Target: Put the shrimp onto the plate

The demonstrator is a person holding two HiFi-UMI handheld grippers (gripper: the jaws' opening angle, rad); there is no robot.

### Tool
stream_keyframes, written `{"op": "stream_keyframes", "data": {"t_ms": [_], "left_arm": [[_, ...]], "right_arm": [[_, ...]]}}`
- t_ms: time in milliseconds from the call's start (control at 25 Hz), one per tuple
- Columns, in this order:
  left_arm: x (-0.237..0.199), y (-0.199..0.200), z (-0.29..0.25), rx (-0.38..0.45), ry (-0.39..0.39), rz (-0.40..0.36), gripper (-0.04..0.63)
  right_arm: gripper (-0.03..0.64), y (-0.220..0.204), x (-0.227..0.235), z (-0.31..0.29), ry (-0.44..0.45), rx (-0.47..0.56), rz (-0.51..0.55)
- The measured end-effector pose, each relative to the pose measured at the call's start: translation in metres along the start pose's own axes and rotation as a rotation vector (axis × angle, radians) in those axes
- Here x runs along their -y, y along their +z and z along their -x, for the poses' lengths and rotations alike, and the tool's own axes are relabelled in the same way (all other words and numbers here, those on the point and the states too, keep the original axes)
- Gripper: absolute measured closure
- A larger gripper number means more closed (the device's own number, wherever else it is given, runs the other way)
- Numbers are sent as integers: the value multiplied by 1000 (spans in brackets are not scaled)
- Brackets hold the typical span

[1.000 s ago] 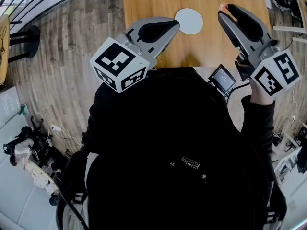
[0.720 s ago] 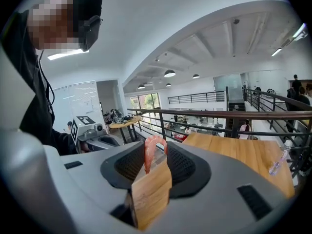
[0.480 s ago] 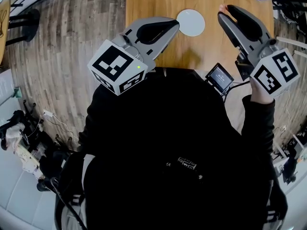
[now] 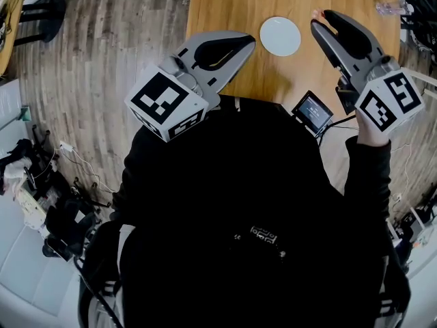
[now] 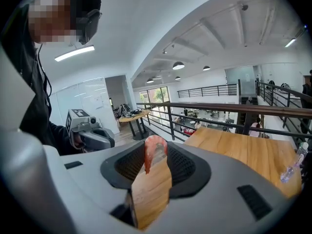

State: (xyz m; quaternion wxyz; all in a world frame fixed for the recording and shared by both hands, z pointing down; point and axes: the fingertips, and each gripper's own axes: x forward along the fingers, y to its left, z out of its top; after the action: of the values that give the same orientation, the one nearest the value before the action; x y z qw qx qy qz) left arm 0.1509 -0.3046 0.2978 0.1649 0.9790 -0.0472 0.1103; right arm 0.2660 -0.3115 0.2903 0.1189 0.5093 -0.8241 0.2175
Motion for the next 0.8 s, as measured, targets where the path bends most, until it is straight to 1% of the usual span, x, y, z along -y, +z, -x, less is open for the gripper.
{"op": "stream_keyframes", "data": {"t_ms": [80,280,520,680,800], "left_arm": [[-1,-3,-2,-7,13,-8,591],[-27,-11,5,-12,43,24,591],[-20,-13,9,-19,75,50,591],[-13,-18,12,-36,89,54,591],[-11,-20,15,-42,112,54,591]], "right_arm": [[463,-4,6,-2,4,-8,1],[463,-10,17,-34,26,-30,-8],[463,-20,23,-36,30,-56,5],[463,-28,28,-37,51,-54,-46],[463,-37,33,-40,55,-66,-62]]}}
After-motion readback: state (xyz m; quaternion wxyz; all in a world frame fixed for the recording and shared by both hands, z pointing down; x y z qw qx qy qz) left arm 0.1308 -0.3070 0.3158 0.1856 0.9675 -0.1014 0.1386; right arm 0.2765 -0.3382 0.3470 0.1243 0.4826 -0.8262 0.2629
